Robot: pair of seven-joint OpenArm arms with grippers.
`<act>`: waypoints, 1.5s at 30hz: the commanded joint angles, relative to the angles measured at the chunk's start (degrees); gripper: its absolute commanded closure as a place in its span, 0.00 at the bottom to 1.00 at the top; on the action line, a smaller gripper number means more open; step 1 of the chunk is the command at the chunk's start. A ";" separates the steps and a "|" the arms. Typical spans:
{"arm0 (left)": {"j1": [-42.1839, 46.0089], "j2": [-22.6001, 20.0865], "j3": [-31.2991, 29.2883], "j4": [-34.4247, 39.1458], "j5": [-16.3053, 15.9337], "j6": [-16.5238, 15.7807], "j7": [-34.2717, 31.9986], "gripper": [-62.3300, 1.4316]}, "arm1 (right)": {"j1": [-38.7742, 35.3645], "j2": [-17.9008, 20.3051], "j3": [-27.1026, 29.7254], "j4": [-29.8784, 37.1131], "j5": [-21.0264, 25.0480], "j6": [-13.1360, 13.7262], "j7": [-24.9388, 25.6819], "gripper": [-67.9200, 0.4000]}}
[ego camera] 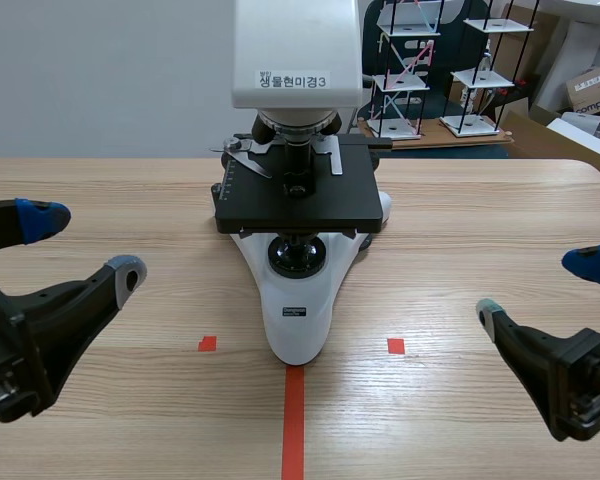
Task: Point at the objective lens
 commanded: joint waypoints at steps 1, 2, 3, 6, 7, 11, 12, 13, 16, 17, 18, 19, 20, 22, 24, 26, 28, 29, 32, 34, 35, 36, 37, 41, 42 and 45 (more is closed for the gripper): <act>0.28 0.42 -0.15 0.50 -0.37 0.09 -0.94 0.18 | 0.66 0.00 -0.24 0.48 0.24 -0.04 1.57 0.18; 0.28 0.42 -0.15 0.50 -0.35 0.09 -0.94 0.18 | 0.66 0.02 -0.24 0.48 0.22 -0.04 2.34 0.18; 0.28 0.42 -0.15 0.50 -0.35 0.09 -0.94 0.18 | 0.66 0.02 -0.24 0.48 0.22 -0.04 2.97 0.18; 0.31 0.42 -0.15 0.50 -0.35 0.09 -0.92 0.18 | 0.66 0.02 -0.24 0.48 0.22 -0.04 4.22 0.18; 0.31 0.42 -0.15 0.50 -0.35 0.09 -0.90 0.18 | 0.66 0.00 -0.24 0.48 0.22 -0.04 4.70 0.18; 0.31 0.42 -0.15 0.50 -0.35 0.09 -0.92 0.18 | 0.66 0.00 -0.24 0.48 0.22 -0.04 6.64 0.18; 0.31 0.42 -0.15 0.50 -0.35 0.09 -0.92 0.18 | 0.66 0.00 -0.24 0.48 0.22 -0.04 6.62 0.18; 0.31 0.42 -0.15 0.50 -0.35 0.09 -0.94 0.18 | 0.66 0.00 -0.24 0.48 0.22 -0.04 6.62 0.18; 0.28 0.42 -0.15 0.50 -0.35 0.09 -0.94 0.18 | 0.66 0.00 -0.24 0.48 0.22 -0.04 6.62 0.18; 0.28 0.42 -0.15 0.50 -0.35 0.09 -0.94 0.18 | 0.66 0.00 -0.24 0.48 0.22 -0.04 6.62 0.18; 0.31 0.42 -0.15 0.50 -0.35 0.09 -0.94 0.18 | 0.66 0.00 -0.24 0.48 0.22 -0.04 6.62 0.18; 0.31 0.42 -0.15 0.50 -0.35 0.09 -0.92 0.18 | 0.66 0.00 -0.24 0.48 0.22 -0.04 6.62 0.18; 0.31 0.42 -0.15 0.50 -0.35 0.09 -0.92 0.18 | 0.66 0.00 -0.24 0.48 0.22 -0.04 6.62 0.18; 0.31 0.42 -0.15 0.50 -0.35 0.09 -0.92 0.18 | 0.66 0.00 -0.24 0.48 0.22 -0.04 6.60 0.18; 0.31 0.42 -0.15 0.50 -0.35 0.09 -0.92 0.18 | 0.66 0.00 -0.24 0.48 0.22 -0.04 6.60 0.18; 0.31 0.39 -0.15 0.50 -0.35 0.11 -0.92 0.18 | 0.66 0.00 -0.24 0.48 0.22 -0.04 6.60 0.18; 0.31 0.39 -0.15 0.50 -0.35 0.11 -0.92 0.18 | 0.66 0.00 -0.24 0.48 0.22 -0.04 6.60 0.18; 0.31 0.39 -0.15 0.50 -0.35 0.11 -0.92 0.18 | 0.66 0.00 -0.24 0.48 0.22 -0.04 6.60 0.18; 0.31 0.39 -0.15 0.50 -0.35 0.11 -0.92 0.18 | 0.66 0.00 -0.24 0.48 0.22 -0.04 6.62 0.18; 0.31 0.39 -0.15 0.50 -0.39 0.09 -0.94 0.18 | 0.66 0.00 -0.24 0.48 0.22 -0.04 6.62 0.18; 0.28 0.28 -0.15 0.50 -0.39 0.09 -0.96 0.19 | 0.66 0.00 -0.24 0.48 0.22 -0.04 6.62 0.18; 0.28 0.02 -0.15 0.50 -0.39 0.09 -0.98 0.19 | 0.66 0.00 -0.24 0.48 0.22 -0.04 6.58 0.18; 0.26 -0.26 -0.15 0.50 -0.39 0.09 -1.03 0.22 | 0.66 0.00 -0.24 0.48 0.22 -0.04 6.58 0.18; 0.28 -0.85 -0.15 0.50 -0.87 0.09 -1.42 0.66 | 0.66 0.00 -0.24 0.48 0.22 -0.04 6.60 0.18; 0.20 -0.79 -0.15 0.50 -0.85 0.04 -1.84 0.76 | 0.66 0.00 -0.24 0.48 0.22 -0.04 6.60 0.18; -0.81 -0.68 0.57 0.15 -1.03 -1.86 -3.50 0.94 | 0.66 0.00 -0.24 0.48 0.22 -0.04 6.60 0.18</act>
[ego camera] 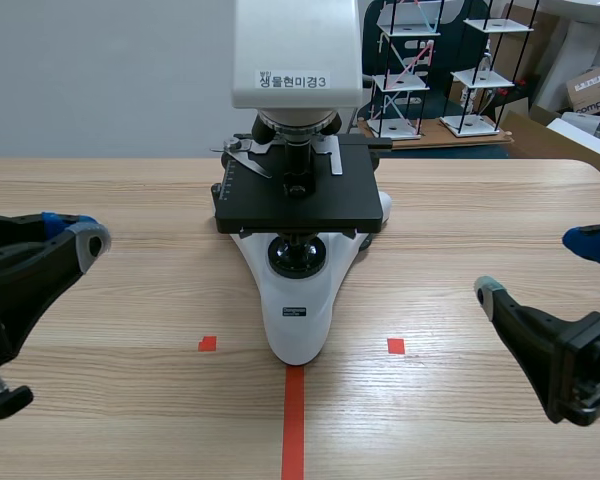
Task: Point at the objective lens
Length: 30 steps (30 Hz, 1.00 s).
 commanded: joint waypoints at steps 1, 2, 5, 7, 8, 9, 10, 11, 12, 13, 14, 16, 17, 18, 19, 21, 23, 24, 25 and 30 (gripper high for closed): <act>-1.09 0.15 1.36 -0.35 -0.55 -0.31 -2.89 0.94 | 0.66 0.02 -0.24 0.48 0.22 -0.04 0.83 0.18; -1.84 0.15 2.34 -1.14 -0.55 -0.26 -4.48 0.94 | 0.66 0.02 -0.24 0.48 0.22 -0.04 0.83 0.18; -5.51 0.22 6.32 -4.39 -0.42 -0.22 -6.58 0.94 | 0.66 0.02 -0.24 0.48 0.22 -0.04 0.83 0.18; -8.85 0.66 8.98 -7.04 0.15 -0.15 -6.56 0.94 | 0.66 0.02 -0.24 0.48 0.22 -0.04 0.83 0.18; -10.47 1.14 10.05 -8.41 0.15 0.07 -6.56 0.94 | 0.66 0.02 -0.24 0.48 0.22 -0.04 0.83 0.18; -12.15 1.73 10.95 -9.77 0.15 0.22 -6.51 0.94 | 0.66 0.02 -0.24 0.48 0.22 -0.04 0.83 0.18; -13.77 2.32 11.61 -10.99 0.17 0.20 -6.47 0.94 | 0.66 0.02 -0.24 0.48 0.22 -0.04 0.83 0.18; -15.32 2.91 12.17 -12.13 0.15 0.20 -6.40 0.94 | 0.66 0.02 -0.24 0.48 0.22 -0.04 0.83 0.18; -16.57 3.45 12.59 -12.94 0.15 0.17 -6.36 0.94 | 0.66 0.02 -0.24 0.48 0.22 -0.04 0.83 0.18; -17.86 4.02 13.07 -13.57 0.15 0.17 -6.34 0.94 | 0.66 0.02 -0.24 0.48 0.22 -0.04 0.83 0.18; -19.06 4.46 13.62 -14.08 0.31 0.17 -6.10 0.94 | 0.66 0.02 -0.24 0.48 0.22 -0.04 0.83 0.18; -21.57 5.22 15.08 -14.95 0.46 0.17 -4.94 0.94 | 0.66 0.02 -0.24 0.48 0.22 -0.04 0.83 0.18; -23.04 5.44 16.04 -15.47 0.79 0.17 -4.37 0.94 | 0.66 0.02 -0.24 0.48 0.22 -0.04 0.83 0.18; -24.13 5.62 16.79 -15.82 0.98 0.17 -3.85 0.94 | 0.66 0.02 -0.24 0.48 0.22 -0.04 0.83 0.18; -25.27 5.81 17.57 -16.22 1.09 0.17 -3.54 0.94 | 0.66 0.02 -0.24 0.48 0.22 -0.04 0.83 0.18; -27.12 6.08 19.15 -16.85 1.20 0.17 -3.23 0.94 | 0.66 0.02 -0.24 0.48 0.22 -0.04 0.83 0.18; -28.81 6.32 20.94 -17.35 1.22 0.17 -2.34 0.94 | 0.66 0.02 -0.24 0.48 0.22 -0.04 0.83 0.18; -29.55 6.40 21.73 -17.57 1.25 0.22 -2.03 0.94 | 0.66 0.02 -0.24 0.48 0.22 -0.04 0.83 0.18; -30.21 6.64 22.43 -17.86 1.25 0.22 -1.79 0.94 | 0.66 0.02 -0.24 0.48 0.22 -0.04 0.83 0.18; -32.74 7.76 24.74 -18.67 1.66 0.87 -0.92 0.94 | 0.66 0.04 -0.24 0.48 0.20 -0.04 0.83 0.18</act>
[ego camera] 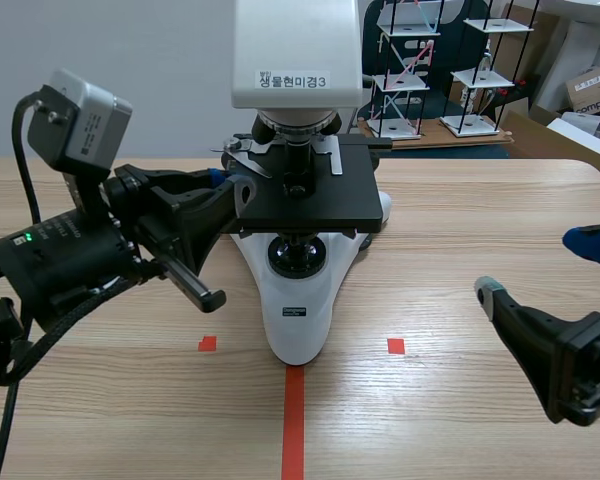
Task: Point at the objective lens
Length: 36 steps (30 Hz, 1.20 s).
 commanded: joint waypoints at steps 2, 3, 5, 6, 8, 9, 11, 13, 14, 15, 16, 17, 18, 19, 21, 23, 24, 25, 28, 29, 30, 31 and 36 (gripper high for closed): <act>-1.14 0.92 0.20 0.59 -0.35 0.15 -0.39 0.94 | 0.66 0.00 -0.24 0.48 0.22 -0.02 0.85 0.18; -1.62 1.14 0.50 0.59 -0.31 0.44 -0.39 0.94 | 0.66 0.02 -0.24 0.48 0.22 -0.02 0.85 0.18; -2.29 1.60 0.94 0.59 0.46 1.11 0.26 0.94 | 0.66 0.02 -0.24 0.48 0.22 -0.02 0.85 0.18; -2.69 1.75 1.18 0.59 0.85 1.27 0.61 0.94 | 0.66 0.02 -0.24 0.48 0.22 -0.02 0.85 0.18; -3.02 1.88 1.53 0.59 0.85 1.20 0.55 0.94 | 0.66 0.02 -0.24 0.48 0.22 -0.02 0.85 0.18; -3.04 1.86 1.79 0.59 0.90 1.22 0.57 0.94 | 0.66 0.02 -0.24 0.48 0.22 -0.02 0.85 0.18; -2.97 1.84 1.79 0.59 0.87 1.20 0.66 0.94 | 0.66 0.02 -0.24 0.48 0.22 -0.02 0.85 0.18; -2.95 1.84 1.79 0.59 0.87 1.20 0.68 0.94 | 0.66 0.02 -0.24 0.48 0.22 -0.02 0.85 0.18; -2.97 1.84 1.79 0.59 0.87 1.20 0.66 0.94 | 0.66 0.00 -0.24 0.48 0.22 -0.02 0.85 0.18; -2.99 1.84 1.79 0.59 0.87 1.20 0.66 0.94 | 0.66 0.00 -0.24 0.48 0.22 -0.02 0.85 0.18; -2.99 1.84 1.79 0.59 0.87 1.20 0.66 0.94 | 0.66 0.00 -0.24 0.48 0.22 -0.02 0.85 0.18; -2.99 1.84 1.79 0.59 0.87 1.20 0.66 0.94 | 0.66 0.00 -0.24 0.48 0.22 -0.02 0.85 0.18; -2.97 1.84 1.79 0.59 0.87 1.20 0.66 0.94 | 0.66 0.00 -0.24 0.48 0.22 -0.02 0.85 0.18; -2.97 1.84 1.79 0.59 0.87 1.20 0.66 0.94 | 0.66 0.00 -0.24 0.48 0.22 -0.02 0.85 0.18; -2.97 1.84 1.79 0.59 0.87 1.20 0.66 0.94 | 0.66 0.00 -0.24 0.48 0.22 -0.02 0.85 0.18; -2.97 1.84 1.79 0.59 0.87 1.20 0.66 0.94 | 0.66 0.00 -0.24 0.48 0.22 -0.02 0.85 0.18; -2.97 1.84 1.79 0.59 0.87 1.20 0.66 0.94 | 0.66 0.00 -0.24 0.48 0.22 -0.02 0.85 0.18; -2.97 1.84 1.79 0.59 0.87 1.20 0.66 0.94 | 0.66 0.00 -0.24 0.48 0.22 -0.02 0.85 0.18; -2.97 1.86 1.79 0.59 0.87 1.20 0.66 0.94 | 0.66 0.00 -0.24 0.48 0.22 -0.02 0.85 0.18; -2.97 1.86 1.79 0.59 0.87 1.20 0.66 0.94 | 0.66 0.00 -0.24 0.48 0.22 -0.02 0.85 0.18; -2.97 1.86 1.79 0.59 0.87 1.20 0.66 0.94 | 0.66 0.00 -0.24 0.48 0.22 -0.02 0.85 0.18; -2.97 1.86 1.79 0.59 0.87 1.20 0.66 0.94 | 0.66 0.00 -0.24 0.48 0.22 -0.02 0.85 0.18; -2.97 1.86 1.79 0.59 0.87 1.20 0.66 0.94 | 0.66 0.00 -0.24 0.48 0.22 -0.02 0.85 0.18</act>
